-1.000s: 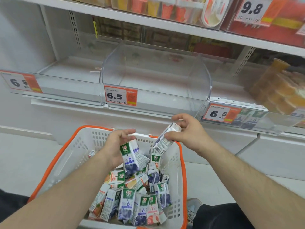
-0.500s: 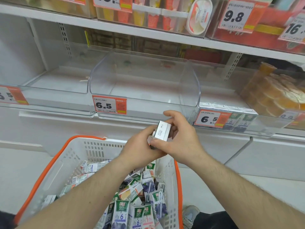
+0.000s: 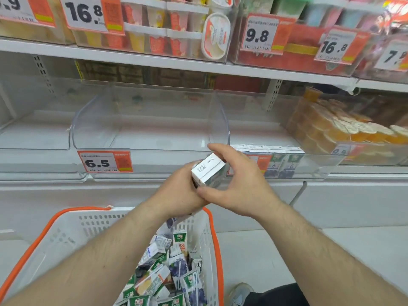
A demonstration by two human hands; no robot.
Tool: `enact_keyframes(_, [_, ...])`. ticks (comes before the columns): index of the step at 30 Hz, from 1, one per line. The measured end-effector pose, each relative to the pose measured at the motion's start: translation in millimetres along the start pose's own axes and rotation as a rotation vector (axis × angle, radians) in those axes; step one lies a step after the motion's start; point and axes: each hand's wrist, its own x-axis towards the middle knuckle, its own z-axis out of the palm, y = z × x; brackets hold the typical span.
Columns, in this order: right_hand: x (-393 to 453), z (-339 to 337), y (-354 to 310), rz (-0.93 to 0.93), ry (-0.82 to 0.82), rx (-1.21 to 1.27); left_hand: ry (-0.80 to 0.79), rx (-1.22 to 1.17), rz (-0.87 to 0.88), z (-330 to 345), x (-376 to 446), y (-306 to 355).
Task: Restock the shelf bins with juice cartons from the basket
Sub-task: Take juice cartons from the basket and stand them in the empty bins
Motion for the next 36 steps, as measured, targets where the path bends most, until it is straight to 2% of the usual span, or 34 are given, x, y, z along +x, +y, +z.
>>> enact_keyframes(4, [-1, -3, 8, 0.046, 0.206, 0.053, 0.052, 0.027, 0.017, 12, 20, 20])
enact_keyframes(8, [9, -24, 26, 0.229, 0.445, 0.238, 0.168, 0.058, 0.059, 34, 40, 29])
enact_keyframes(11, [21, -58, 44, 0.313, 0.676, 0.306, 0.206, 0.278, 0.099, 49, 55, 27])
enact_keyframes(13, [27, -83, 59, 0.328, 0.811, 0.249, 0.181, 0.454, 0.075, 58, 60, 26])
enact_keyframes(16, [32, -109, 91, 0.396, 0.893, 0.103, 0.111, 0.636, 0.023, 71, 65, 25])
enact_keyframes(20, [31, -120, 135, 0.464, 0.873, -0.106, 0.064, 0.703, -0.046, 82, 73, 19])
enact_keyframes(23, [30, -118, 165, 0.516, 0.775, -0.191, 0.064, 0.756, -0.066, 89, 75, 10])
enact_keyframes(26, [33, -107, 188, 0.669, 0.627, -0.363, 0.072, 0.748, -0.074, 91, 75, 7])
enact_keyframes(31, [34, -106, 192, 0.819, 0.434, -0.465, 0.073, 0.725, -0.066, 90, 75, 5])
enact_keyframes(36, [34, -108, 186, 0.864, 0.345, -0.483, 0.081, 0.686, -0.058, 89, 76, 6])
